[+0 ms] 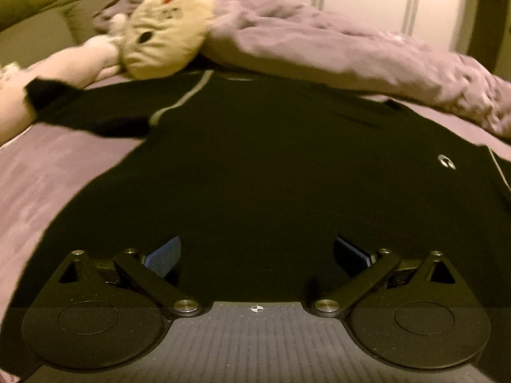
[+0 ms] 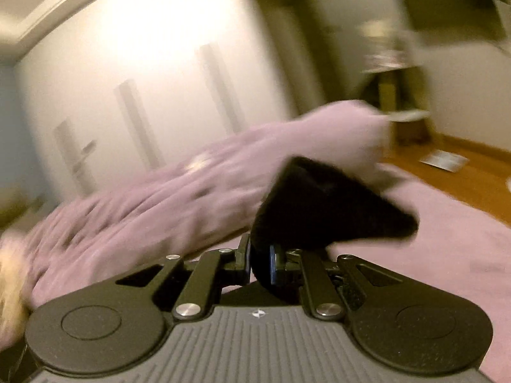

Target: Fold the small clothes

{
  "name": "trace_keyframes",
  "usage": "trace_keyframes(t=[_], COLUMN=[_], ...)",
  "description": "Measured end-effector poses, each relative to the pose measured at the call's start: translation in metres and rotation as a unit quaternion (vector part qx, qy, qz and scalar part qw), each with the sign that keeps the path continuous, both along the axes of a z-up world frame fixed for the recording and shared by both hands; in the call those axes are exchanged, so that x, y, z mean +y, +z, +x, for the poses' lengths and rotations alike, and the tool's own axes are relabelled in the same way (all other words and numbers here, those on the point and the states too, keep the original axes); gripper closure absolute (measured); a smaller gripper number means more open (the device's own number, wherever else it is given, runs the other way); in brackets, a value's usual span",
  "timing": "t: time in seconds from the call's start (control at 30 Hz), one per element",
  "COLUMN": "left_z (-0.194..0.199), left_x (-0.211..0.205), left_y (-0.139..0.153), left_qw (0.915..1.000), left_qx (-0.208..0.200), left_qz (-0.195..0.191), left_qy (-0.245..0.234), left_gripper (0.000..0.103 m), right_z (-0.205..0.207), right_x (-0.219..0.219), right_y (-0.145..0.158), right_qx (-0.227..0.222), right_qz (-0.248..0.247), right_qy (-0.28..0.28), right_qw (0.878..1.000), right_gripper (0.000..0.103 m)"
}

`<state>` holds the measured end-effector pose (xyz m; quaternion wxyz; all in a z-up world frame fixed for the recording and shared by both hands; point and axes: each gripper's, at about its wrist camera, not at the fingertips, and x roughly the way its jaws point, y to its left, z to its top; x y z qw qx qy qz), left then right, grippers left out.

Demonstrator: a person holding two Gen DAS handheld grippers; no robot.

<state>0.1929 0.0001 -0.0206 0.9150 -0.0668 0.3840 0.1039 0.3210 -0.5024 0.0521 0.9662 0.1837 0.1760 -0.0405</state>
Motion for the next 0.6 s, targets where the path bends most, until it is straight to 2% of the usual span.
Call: trace_keyframes(t=[0.1,0.17,0.27,0.3,0.33,0.37,0.43,0.53,0.6], left_z=[-0.008,-0.013,-0.017,-0.017,-0.016,-0.016,-0.012,-0.006,0.005], left_x=[0.025,0.038,0.052,0.057,0.060,0.061,0.061,0.048,0.032], left_y=[0.002,0.004,0.006,0.006,0.005,0.004,0.005,0.009,0.011], left_qw=[0.9998,0.9996,0.9993,0.9992,0.9992,0.9991,0.9992,0.9991,0.9958], left_qx=[0.000,-0.005,-0.005,-0.004,-0.002,0.001,0.000,-0.019,-0.025], left_qz=[-0.007,-0.008,-0.002,-0.002,-0.003,-0.006,-0.017,-0.039,-0.077], left_qy=[0.018,0.025,0.036,0.039,0.041,0.043,0.036,-0.003,-0.044], left_gripper=[0.000,0.000,0.000,0.000,0.000,0.000,0.000,0.000,0.000], right_z=[0.014,0.020,0.021,0.021,0.024,0.024,0.026,0.001,-0.019], right_x=[0.082,0.133,0.187,0.202,0.212,0.219,0.219,0.182,0.148], right_y=[-0.011,-0.029,-0.057,-0.066,-0.075,-0.084,-0.094,-0.088,-0.083], right_qx=[0.015,0.039,0.070,0.080,0.094,0.116,0.148,0.129,0.101], right_qz=[-0.038,-0.032,-0.031,-0.034,-0.037,-0.035,-0.010,0.086,0.127], right_qy=[0.084,0.134,0.179,0.192,0.203,0.210,0.210,0.188,0.138], right_qw=[0.996,0.990,0.981,0.978,0.974,0.970,0.966,0.970,0.977], right_gripper=[0.093,0.093,0.092,0.090,0.083,0.076,0.075,0.072,0.063])
